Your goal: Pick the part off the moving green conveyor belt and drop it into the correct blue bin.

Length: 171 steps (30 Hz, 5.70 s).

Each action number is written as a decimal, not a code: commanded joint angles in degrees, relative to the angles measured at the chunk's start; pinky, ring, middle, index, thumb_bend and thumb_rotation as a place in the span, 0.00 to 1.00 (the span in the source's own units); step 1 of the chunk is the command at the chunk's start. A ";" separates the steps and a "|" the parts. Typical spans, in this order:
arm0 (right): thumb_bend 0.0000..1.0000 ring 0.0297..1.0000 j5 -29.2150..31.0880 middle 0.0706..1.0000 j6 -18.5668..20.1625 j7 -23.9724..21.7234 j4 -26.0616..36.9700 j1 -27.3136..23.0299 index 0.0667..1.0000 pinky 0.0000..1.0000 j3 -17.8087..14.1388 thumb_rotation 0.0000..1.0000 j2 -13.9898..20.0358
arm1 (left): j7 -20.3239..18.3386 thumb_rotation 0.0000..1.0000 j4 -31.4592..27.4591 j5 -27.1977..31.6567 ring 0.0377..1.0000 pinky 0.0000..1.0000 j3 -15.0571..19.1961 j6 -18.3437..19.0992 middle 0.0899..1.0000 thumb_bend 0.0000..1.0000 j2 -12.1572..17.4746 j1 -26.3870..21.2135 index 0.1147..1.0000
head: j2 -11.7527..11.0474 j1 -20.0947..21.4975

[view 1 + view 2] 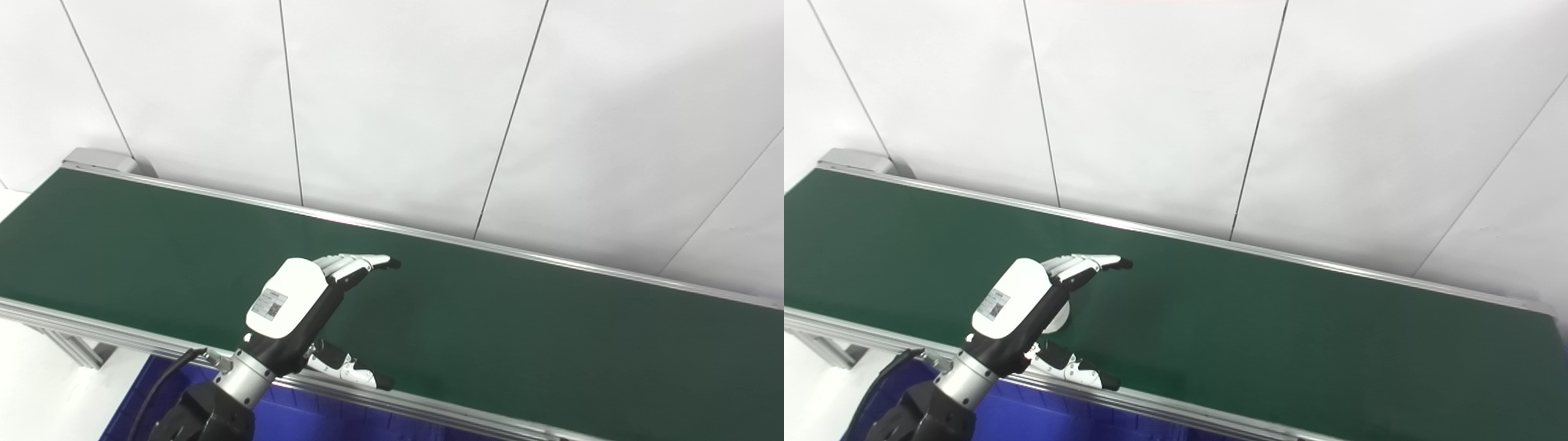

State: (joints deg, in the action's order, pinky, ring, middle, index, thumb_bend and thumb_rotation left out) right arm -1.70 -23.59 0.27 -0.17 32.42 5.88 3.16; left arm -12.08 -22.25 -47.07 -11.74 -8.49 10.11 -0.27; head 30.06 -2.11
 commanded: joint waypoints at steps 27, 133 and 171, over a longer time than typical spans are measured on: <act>0.79 0.99 -2.26 1.00 -2.14 -0.14 3.51 0.62 1.00 1.00 0.89 0.90 -1.55 | -3.77 0.30 28.59 -4.40 0.85 0.85 -5.43 10.99 0.84 0.94 5.01 -17.38 0.82 | 2.25 1.67; 0.77 0.93 0.25 1.00 9.85 -4.76 19.07 2.48 1.00 0.89 2.48 0.92 0.73 | 0.37 0.47 -11.11 2.91 0.86 0.80 4.31 5.50 0.96 0.98 7.28 27.24 1.00 | 17.33 -3.06; 0.82 0.90 -11.48 0.98 13.50 3.82 20.61 4.68 1.00 0.87 10.36 0.90 -9.99 | -3.13 0.65 -7.58 53.16 1.00 1.00 2.56 11.49 1.00 0.77 0.98 25.31 1.00 | 21.01 28.05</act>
State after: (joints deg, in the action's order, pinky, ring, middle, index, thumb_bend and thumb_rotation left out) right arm -13.65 -9.75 3.89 18.13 35.32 14.86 -5.51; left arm -15.89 -28.97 6.93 -8.87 5.93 11.58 25.23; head 51.06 26.02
